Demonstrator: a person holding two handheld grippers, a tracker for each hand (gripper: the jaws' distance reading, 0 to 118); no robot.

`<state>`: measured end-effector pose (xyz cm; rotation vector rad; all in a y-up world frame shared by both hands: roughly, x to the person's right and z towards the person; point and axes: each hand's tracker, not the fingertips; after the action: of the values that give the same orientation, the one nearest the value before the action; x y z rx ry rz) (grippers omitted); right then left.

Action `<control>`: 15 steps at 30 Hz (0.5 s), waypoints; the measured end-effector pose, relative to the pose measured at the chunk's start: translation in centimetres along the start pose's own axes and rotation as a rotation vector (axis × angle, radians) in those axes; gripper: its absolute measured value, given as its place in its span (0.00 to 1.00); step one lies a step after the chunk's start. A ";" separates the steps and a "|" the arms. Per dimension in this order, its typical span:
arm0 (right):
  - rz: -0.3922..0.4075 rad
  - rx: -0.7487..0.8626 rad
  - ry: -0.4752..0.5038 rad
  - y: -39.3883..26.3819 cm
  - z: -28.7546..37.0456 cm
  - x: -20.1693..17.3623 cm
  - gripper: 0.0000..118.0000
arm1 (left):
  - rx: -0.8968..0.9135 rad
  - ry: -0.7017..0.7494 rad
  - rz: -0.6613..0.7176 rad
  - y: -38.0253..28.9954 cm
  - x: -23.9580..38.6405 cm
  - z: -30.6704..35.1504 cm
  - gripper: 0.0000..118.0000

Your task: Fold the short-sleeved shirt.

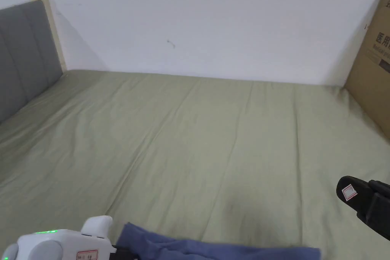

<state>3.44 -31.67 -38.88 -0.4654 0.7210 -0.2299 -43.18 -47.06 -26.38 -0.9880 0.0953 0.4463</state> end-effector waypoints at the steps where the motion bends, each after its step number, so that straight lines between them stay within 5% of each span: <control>1: 0.000 0.003 -0.001 0.0 0.2 0.2 0.00 | 0.014 0.155 -0.073 0.1 0.9 1.4 0.07; 4: -0.013 0.008 0.002 -0.2 0.8 0.8 0.00 | 0.050 0.292 -0.153 0.3 2.4 4.0 0.07; 10: -0.079 0.033 0.003 -0.6 2.6 2.5 0.00 | 0.032 -0.060 0.022 0.9 8.6 5.2 0.07; 15: -0.122 0.055 -0.008 -0.7 4.5 4.1 0.00 | -0.065 -0.198 0.061 1.4 15.5 -0.3 0.07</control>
<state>9.46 -32.29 -37.93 -0.4581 0.6778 -0.3615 -29.67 -41.67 -31.92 -1.0011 -0.0680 0.6041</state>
